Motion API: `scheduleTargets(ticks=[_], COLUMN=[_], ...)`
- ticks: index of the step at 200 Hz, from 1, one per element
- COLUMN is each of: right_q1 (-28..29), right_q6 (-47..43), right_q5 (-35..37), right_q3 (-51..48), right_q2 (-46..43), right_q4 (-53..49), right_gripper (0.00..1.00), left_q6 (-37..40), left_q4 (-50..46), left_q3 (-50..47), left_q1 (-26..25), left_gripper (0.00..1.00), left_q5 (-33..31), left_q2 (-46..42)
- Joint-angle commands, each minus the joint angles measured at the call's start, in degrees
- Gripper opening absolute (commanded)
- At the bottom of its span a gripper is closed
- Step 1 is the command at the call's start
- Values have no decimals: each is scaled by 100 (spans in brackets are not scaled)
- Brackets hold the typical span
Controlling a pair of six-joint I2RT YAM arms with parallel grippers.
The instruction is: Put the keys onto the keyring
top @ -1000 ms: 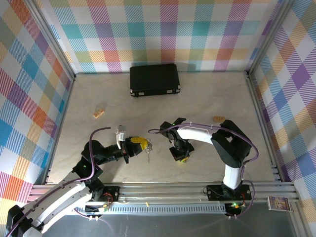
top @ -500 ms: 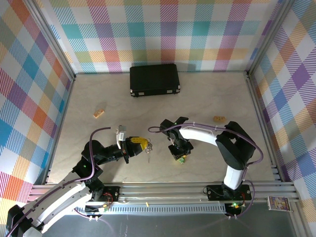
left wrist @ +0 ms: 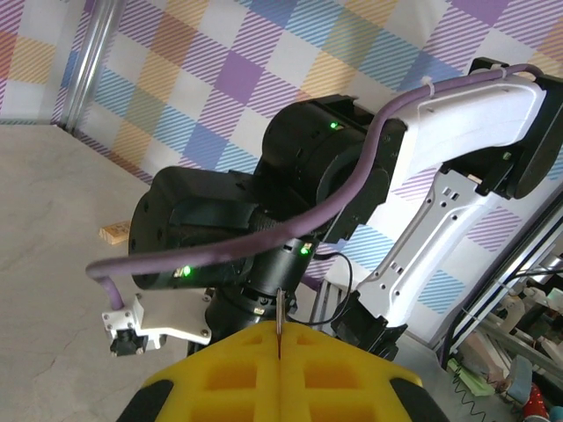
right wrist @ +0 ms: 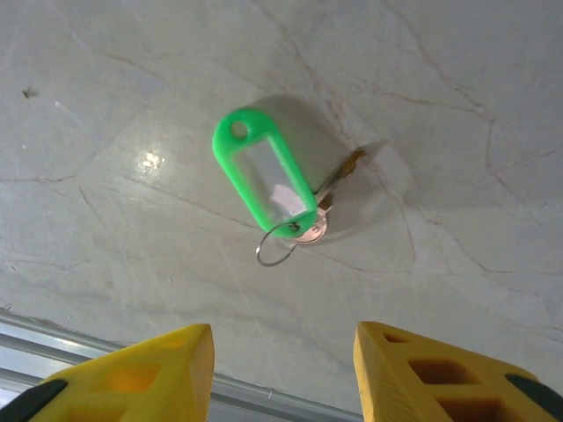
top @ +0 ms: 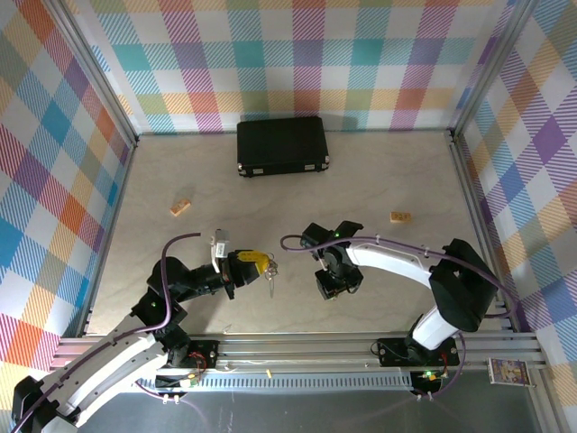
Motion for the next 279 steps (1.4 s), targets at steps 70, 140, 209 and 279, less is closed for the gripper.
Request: scheduleTargets(ticks=[70,140,209,279], right_q1=[242,292,305,321], right_q6=[14,-57,-118,-86], right_q5=[227,369,440,526], right_q3=[-117,-117,-46,-64], right_q2=[593,871,1031,903], right_q4=[329,401,447,349], right_gripper=[43,35,28,20], left_q6=[-53,-54,-46,-52], left_q4=[-123,-144,-164,-143], left_q3=[-15,-5,0,0], left_q1=[66,64,64,70], left_gripper=[0,0,0,0], left_q5=[26,12,-4,5], left_q2=[-338,-341,-360,-341])
